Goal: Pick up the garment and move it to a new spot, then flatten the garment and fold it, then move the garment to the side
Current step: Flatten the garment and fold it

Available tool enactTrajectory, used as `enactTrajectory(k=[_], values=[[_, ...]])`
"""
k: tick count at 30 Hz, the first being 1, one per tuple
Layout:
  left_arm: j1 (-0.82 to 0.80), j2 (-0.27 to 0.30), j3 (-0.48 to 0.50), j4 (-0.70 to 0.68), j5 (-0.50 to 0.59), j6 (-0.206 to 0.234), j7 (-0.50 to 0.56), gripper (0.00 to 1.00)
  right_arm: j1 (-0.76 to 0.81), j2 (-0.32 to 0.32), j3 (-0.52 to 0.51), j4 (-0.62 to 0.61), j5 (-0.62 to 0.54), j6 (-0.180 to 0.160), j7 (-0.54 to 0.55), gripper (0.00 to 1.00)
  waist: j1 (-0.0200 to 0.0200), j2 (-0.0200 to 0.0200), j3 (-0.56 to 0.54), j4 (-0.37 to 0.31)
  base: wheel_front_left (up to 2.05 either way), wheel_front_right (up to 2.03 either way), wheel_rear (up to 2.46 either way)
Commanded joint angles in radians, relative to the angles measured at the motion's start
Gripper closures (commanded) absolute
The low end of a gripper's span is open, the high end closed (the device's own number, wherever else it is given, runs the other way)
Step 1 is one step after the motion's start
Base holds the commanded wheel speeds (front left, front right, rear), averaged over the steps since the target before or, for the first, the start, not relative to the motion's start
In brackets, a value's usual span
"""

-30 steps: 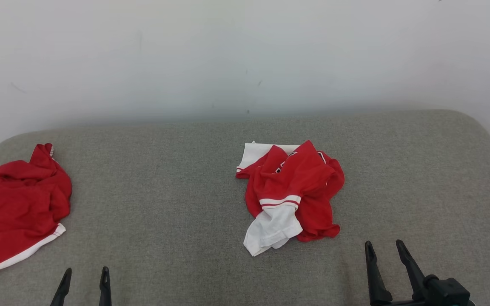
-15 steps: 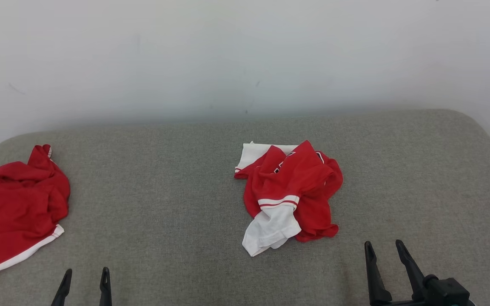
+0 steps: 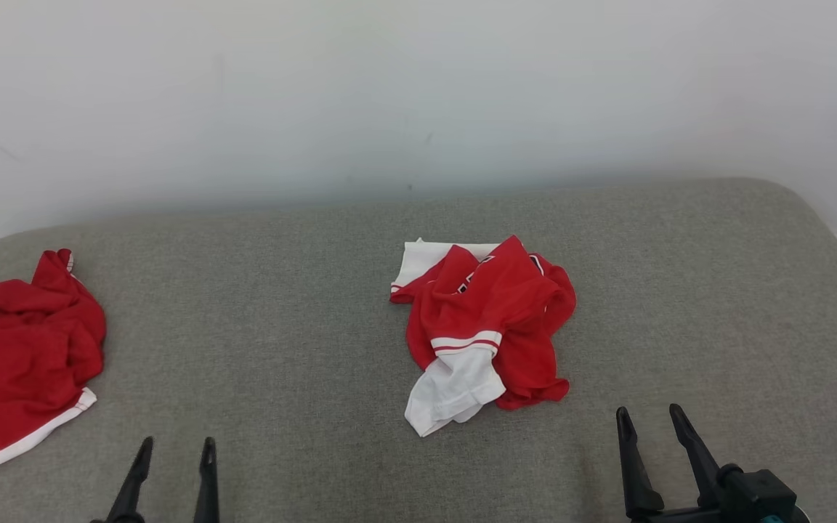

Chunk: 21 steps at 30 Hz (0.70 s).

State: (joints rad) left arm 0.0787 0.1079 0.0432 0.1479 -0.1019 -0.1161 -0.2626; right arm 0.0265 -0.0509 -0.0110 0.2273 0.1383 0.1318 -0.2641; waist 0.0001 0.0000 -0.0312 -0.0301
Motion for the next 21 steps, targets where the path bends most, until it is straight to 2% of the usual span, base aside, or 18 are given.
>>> enactTrajectory(k=[1,8,15,21], values=[[-0.031,0.003,-0.026,0.013,0.007,-0.006,-0.003,0.0,-0.01,0.001,0.003,0.0,0.001,-0.002,-0.001,0.0,-0.0001,0.0,0.011,-0.016,0.0,0.0,0.0],[-0.169,0.027,-0.149,0.123,-0.018,-0.015,-0.003,0.0,-0.035,0.001,0.015,-0.002,-0.008,-0.002,-0.001,0.0,-0.0001,0.0,0.061,-0.092,0.0,0.0,0.0],[-0.332,0.064,-0.321,0.273,-0.091,-0.014,-0.003,0.0,-0.066,0.002,0.01,-0.01,-0.003,-0.002,-0.001,0.0,-0.0001,0.0,0.144,-0.178,0.0,0.0,0.0],[-0.42,0.074,-0.414,0.382,-0.142,-0.014,-0.003,0.0,-0.087,0.002,0.012,-0.016,0.007,-0.002,-0.001,0.0,-0.0001,0.0,0.184,-0.22,0.0,0.0,0.0]])
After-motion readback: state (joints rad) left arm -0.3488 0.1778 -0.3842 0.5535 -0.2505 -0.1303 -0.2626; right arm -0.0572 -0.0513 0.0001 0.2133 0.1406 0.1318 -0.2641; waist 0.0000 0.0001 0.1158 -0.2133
